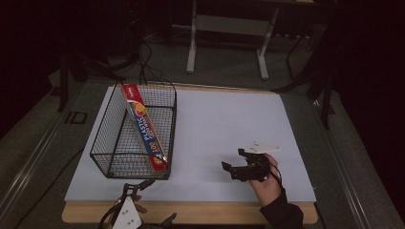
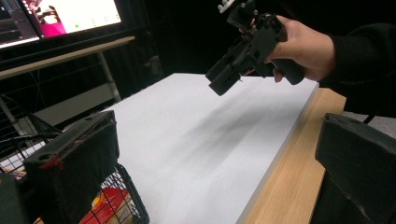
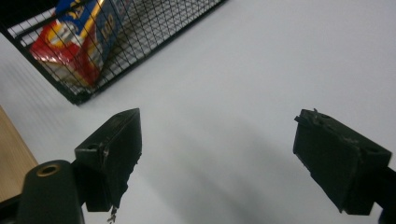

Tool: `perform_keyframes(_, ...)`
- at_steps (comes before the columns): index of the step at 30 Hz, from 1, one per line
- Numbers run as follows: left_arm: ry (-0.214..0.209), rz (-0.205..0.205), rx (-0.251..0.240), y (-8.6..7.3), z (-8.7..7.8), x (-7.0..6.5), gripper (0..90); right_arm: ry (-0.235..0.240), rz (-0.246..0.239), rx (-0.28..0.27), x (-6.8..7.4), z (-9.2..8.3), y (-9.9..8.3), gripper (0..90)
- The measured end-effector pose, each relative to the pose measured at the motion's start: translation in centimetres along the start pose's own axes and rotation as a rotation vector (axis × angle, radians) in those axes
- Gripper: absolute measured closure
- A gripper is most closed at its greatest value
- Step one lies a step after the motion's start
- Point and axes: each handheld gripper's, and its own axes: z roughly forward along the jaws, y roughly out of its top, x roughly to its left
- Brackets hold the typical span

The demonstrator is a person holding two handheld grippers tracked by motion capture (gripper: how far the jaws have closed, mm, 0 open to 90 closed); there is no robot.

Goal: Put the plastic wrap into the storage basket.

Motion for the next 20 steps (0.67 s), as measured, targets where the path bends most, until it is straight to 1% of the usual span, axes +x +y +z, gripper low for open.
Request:
perform_keyframes(2,-0.002,0.0,0.001,0.0,0.0,0.0,0.1,-0.004,-0.012,0.005,0.0,0.0,-0.3,15.5)
perform_keyframes(4,-0.001,0.001,0.001,0.0,0.0,0.0,0.1,-0.002,-0.036,-0.003,0.0,0.0,-0.8,15.4)
perform_keyframes(6,-0.001,0.001,0.001,0.0,0.0,0.0,0.1,-0.007,-0.049,-0.004,0.0,0.0,-1.2,15.5)
perform_keyframes(10,-0.003,0.002,0.0,0.0,0.0,0.0,0.1,-0.007,-0.041,-0.003,-0.1,0.2,-1.4,15.5)
perform_keyframes(17,-0.007,0.006,0.004,0.0,0.0,0.0,0.1,-0.007,-0.05,0.003,-0.2,0.5,-1.7,15.4)
perform_keyframes(20,-0.007,0.007,0.001,0.0,-0.1,0.0,0.1,-0.021,-0.06,0.001,-0.2,0.5,-1.8,15.5)
